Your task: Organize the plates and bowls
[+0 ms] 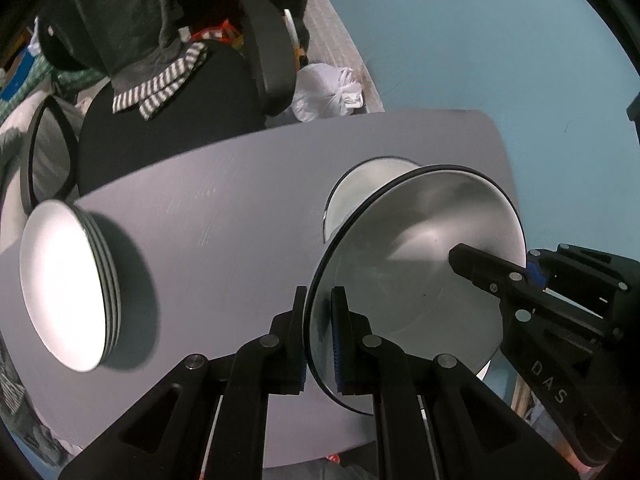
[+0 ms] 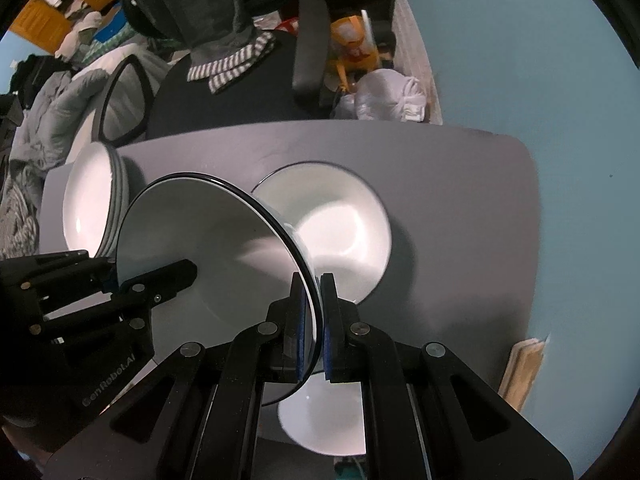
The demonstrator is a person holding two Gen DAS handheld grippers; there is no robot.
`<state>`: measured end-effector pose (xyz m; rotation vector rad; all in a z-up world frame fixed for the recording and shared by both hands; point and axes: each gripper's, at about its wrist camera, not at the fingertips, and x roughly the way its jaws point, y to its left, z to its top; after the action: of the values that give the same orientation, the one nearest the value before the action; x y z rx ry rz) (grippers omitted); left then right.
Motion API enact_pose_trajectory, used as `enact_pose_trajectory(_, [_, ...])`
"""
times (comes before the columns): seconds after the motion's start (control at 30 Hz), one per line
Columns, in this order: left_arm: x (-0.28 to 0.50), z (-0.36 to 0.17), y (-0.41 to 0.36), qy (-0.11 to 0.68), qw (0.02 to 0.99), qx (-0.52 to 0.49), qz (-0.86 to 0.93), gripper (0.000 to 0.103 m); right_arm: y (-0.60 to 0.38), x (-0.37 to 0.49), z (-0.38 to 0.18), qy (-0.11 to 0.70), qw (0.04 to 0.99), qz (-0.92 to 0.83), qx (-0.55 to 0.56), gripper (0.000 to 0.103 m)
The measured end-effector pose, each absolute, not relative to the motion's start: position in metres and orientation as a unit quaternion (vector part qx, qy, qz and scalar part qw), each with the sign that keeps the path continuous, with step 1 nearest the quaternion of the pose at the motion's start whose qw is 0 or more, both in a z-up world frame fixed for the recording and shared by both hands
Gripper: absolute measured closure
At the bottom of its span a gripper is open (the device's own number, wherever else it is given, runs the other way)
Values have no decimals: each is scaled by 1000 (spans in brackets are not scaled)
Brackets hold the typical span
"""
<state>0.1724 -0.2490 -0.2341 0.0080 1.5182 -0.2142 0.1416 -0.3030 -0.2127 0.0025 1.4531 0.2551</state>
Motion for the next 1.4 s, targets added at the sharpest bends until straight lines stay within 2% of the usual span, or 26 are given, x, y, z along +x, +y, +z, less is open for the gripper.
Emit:
enact_pose_trajectory(0.77, [200,-264,-280,705,703,45,-83,91,-331,171,-242,687,717,112,16,96])
enact_pose_trajectory(1.4, [204,-270,-283,707,697,88,-80,89,-331,176,-251,699,708,102,10,96])
